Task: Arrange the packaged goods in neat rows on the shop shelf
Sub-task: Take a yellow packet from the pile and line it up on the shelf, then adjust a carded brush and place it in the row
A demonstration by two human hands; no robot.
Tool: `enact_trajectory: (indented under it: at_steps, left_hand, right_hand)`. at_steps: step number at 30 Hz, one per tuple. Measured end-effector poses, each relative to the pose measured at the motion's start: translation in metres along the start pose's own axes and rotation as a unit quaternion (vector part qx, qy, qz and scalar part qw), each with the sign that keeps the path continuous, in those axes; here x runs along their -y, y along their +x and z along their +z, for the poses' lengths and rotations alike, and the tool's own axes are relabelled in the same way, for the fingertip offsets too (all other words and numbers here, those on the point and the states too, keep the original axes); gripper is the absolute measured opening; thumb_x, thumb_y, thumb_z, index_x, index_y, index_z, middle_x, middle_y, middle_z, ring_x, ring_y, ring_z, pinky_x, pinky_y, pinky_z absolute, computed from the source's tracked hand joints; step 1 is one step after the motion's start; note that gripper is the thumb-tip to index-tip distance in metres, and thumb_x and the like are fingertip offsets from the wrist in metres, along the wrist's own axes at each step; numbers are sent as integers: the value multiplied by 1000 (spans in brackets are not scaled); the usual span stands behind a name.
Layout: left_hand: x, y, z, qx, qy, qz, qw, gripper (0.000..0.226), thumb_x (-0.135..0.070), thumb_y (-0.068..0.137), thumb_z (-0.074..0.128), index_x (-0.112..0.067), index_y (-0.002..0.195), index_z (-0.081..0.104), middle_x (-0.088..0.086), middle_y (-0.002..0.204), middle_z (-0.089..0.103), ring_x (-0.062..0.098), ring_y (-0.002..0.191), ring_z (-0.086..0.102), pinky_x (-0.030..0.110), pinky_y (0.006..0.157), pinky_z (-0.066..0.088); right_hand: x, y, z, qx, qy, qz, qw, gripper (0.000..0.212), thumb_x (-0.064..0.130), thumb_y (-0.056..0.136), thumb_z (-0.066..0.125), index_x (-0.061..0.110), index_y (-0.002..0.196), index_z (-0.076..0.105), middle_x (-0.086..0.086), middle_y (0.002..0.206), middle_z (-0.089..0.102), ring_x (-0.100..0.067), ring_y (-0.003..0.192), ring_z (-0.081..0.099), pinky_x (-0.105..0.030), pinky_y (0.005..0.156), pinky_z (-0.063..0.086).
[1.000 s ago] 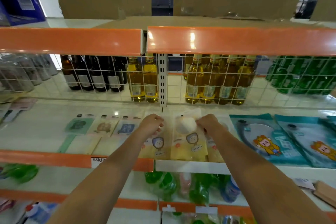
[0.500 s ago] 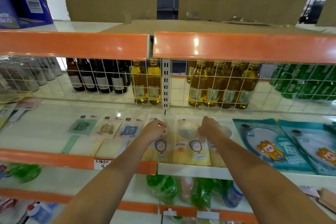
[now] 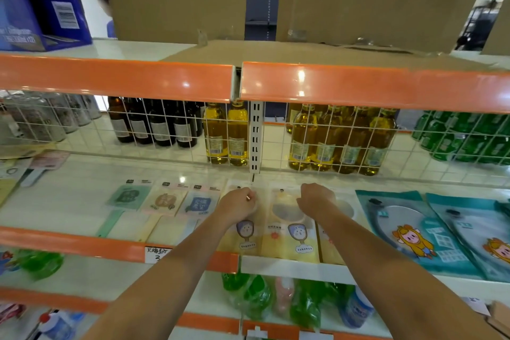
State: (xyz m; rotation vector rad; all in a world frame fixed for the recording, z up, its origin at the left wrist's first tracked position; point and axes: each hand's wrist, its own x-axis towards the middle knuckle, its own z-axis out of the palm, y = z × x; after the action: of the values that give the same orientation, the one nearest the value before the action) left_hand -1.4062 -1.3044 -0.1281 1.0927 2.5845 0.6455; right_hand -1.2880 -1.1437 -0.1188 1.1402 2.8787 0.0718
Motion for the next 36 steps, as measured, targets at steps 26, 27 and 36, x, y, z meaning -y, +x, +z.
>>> enact_trajectory:
  at_steps: [26,27,36]
  left_hand:
    - [117,-124,-73,-59,124,-225,965,43,-37,98,42,-18,136,44,11,139,45,29,128,39,36,105,35]
    - [124,-131,-80,-64,121,-239,961,43,-37,98,42,-19,137,43,10,140,44,29,129,38,37,106,34]
    - [211,-205,-123,-81,129,-311,938,47,-40,99,41,-15,138,40,13,141,42,32,128,40,38,102,39]
  right_hand:
    - [178,-44,-22,-4,107,-312,944,37,30,97,36,15,129,48,-8,131,51,-25,121,44,-34,96,38]
    - [190,-47,-24,-5,106,-322,941,38,32,98,36,15,130,47,-8,131,50,-25,122,44,-35,97,38]
    - [313,-87,-27,30,125,-380,916,40,36,99,37,16,132,46,-9,134,50,-27,123,45,-35,99,38]
